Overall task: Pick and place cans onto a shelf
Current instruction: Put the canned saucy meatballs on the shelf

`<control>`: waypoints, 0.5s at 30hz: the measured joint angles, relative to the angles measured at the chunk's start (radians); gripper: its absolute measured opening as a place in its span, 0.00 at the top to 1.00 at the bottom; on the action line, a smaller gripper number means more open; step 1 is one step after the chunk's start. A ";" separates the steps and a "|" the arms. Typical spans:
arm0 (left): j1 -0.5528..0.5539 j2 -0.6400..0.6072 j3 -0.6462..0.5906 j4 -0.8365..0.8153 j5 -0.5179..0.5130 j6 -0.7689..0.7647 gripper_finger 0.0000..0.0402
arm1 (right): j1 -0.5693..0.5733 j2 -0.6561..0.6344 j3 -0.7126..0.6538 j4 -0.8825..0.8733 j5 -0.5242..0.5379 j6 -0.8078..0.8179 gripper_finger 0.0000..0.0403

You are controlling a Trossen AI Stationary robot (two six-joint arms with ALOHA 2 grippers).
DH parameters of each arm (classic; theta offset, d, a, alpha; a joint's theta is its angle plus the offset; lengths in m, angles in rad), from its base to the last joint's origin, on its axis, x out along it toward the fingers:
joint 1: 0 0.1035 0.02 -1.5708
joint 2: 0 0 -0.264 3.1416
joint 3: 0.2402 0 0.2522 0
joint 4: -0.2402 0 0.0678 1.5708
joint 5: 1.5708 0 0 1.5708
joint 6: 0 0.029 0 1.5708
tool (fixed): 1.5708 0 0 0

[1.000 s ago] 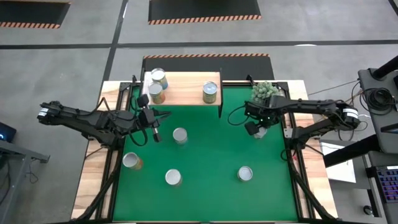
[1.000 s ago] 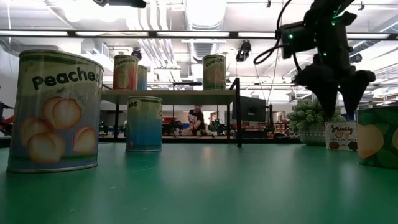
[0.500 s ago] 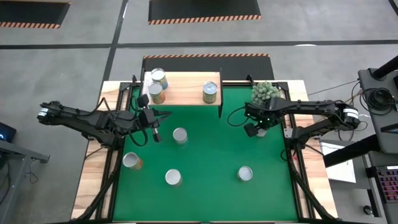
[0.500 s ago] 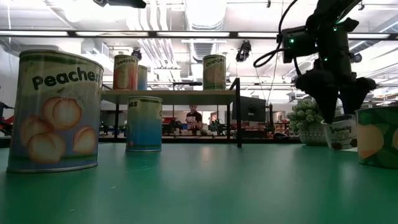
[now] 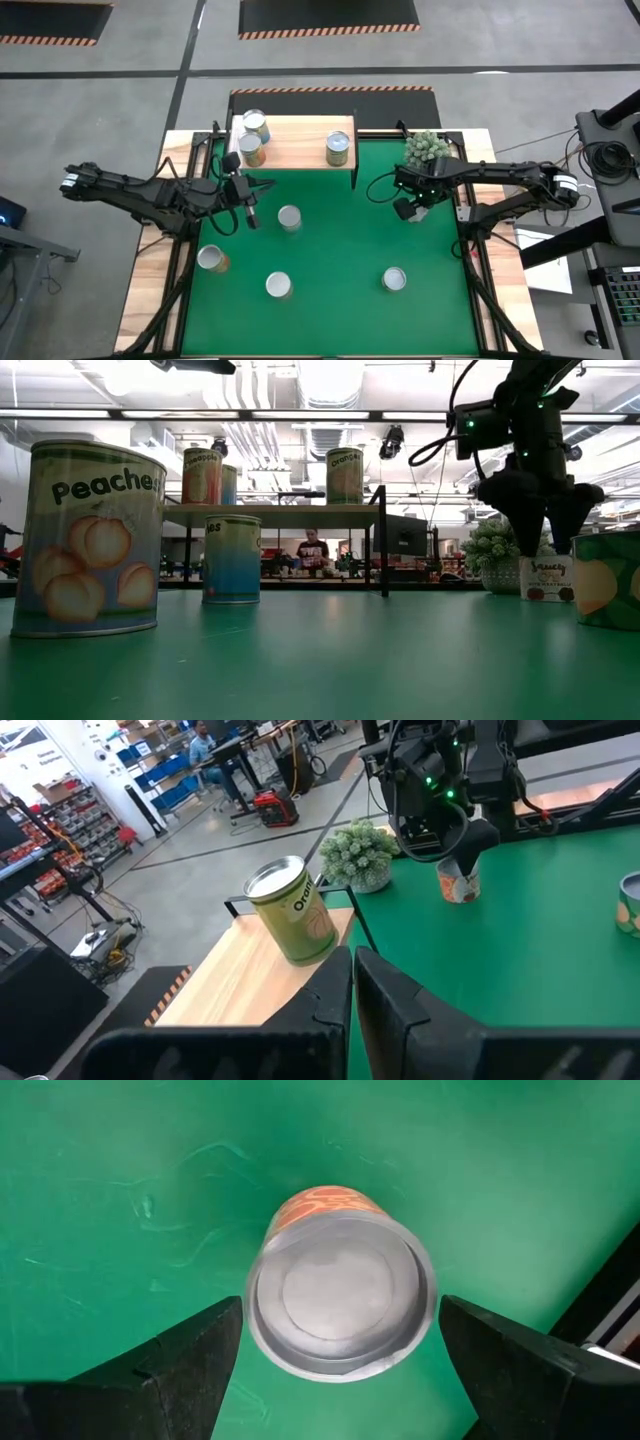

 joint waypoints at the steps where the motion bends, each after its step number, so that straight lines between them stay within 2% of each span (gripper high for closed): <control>1: 0.000 0.000 0.000 0.000 0.000 0.000 1.00 | 0.000 0.000 0.000 0.000 0.000 0.000 0.19; 15: 0.000 0.002 0.000 -0.004 0.000 0.000 1.00 | 0.000 0.000 -0.050 0.065 0.000 0.008 0.19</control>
